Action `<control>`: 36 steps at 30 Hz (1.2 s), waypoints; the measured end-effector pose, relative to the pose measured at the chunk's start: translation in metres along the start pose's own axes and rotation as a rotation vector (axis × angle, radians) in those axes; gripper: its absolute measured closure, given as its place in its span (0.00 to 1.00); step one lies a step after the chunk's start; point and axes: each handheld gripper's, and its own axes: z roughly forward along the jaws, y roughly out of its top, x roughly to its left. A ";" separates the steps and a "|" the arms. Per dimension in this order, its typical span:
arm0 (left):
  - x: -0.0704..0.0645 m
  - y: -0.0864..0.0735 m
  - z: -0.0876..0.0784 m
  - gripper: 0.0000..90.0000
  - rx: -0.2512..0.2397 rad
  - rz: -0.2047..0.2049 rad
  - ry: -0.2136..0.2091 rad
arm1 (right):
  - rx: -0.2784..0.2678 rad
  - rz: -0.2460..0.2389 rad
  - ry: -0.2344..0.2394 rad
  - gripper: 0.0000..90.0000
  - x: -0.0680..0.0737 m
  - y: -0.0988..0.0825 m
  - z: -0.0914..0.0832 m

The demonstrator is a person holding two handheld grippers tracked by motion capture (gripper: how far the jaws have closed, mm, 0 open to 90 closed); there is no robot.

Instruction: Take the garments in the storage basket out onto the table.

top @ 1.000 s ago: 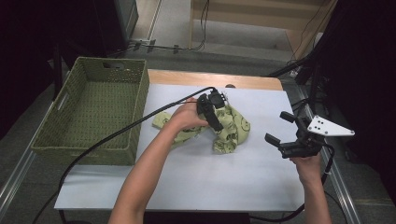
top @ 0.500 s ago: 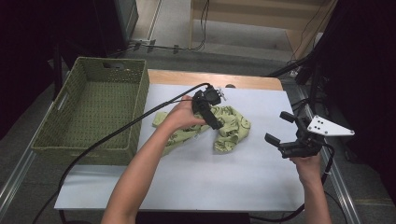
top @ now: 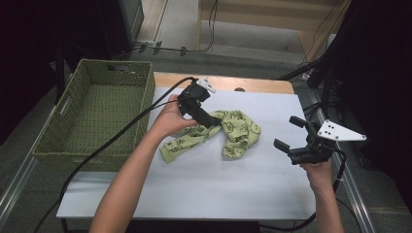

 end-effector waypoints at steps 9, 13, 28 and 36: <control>0.000 -0.030 -0.034 0.00 -0.064 -0.029 0.032 | 0.010 0.003 0.000 0.00 0.000 -0.001 0.002; -0.001 -0.041 -0.049 0.00 -0.095 -0.027 0.048 | 0.012 0.003 0.001 0.00 0.000 -0.001 0.003; -0.010 -0.082 -0.097 0.00 -0.192 -0.017 0.093 | 0.005 0.016 0.014 0.00 0.002 0.001 0.003; -0.009 -0.107 -0.118 0.00 -0.251 -0.024 0.119 | 0.007 0.025 0.023 0.00 0.002 0.001 0.004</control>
